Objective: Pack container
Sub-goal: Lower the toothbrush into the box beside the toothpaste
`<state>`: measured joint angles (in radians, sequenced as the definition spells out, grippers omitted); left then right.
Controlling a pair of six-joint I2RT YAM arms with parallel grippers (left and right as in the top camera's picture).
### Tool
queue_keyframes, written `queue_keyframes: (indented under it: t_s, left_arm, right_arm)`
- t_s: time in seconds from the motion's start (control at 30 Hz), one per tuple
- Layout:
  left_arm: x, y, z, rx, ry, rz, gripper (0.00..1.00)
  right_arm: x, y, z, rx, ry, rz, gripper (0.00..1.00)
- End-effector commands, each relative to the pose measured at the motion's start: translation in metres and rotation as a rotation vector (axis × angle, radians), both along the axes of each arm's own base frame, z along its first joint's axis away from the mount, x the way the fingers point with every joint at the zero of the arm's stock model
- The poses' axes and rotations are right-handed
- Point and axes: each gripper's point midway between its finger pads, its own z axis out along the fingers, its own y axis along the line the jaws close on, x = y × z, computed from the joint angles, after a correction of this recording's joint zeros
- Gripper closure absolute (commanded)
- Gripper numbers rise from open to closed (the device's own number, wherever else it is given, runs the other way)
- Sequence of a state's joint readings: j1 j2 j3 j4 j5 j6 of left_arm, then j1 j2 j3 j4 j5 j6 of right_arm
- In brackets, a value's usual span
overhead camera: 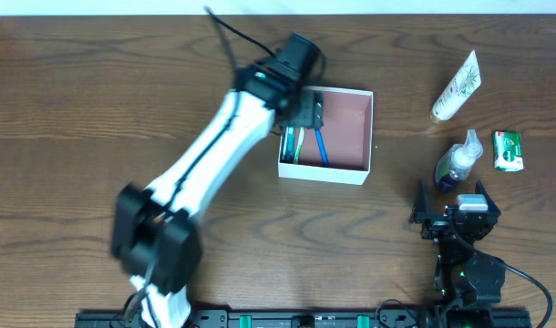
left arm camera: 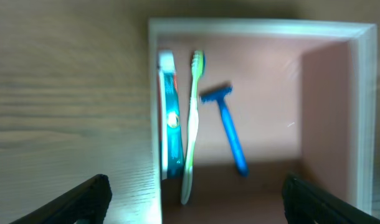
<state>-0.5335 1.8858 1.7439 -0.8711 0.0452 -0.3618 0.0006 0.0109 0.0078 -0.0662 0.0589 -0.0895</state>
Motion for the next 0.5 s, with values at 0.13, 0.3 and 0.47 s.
queue_keyframes:
  t_s: [0.13,0.3,0.47]
  left_arm:
    - [-0.005,0.024,0.091,-0.087,-0.182,0.035,0.10]
    - [-0.018,0.053,0.071,0.049,-0.113,0.119,0.11]
    - [-0.030,0.053,0.023,0.096,0.032,0.098,0.11]
  right_arm:
    - [0.000,0.002,-0.001,-0.013,0.001,0.012,0.01]
    - [0.000,0.002,-0.001,-0.013,0.001,0.012,0.01]
    - [0.000,0.002,-0.001,-0.013,0.001,0.012,0.01]
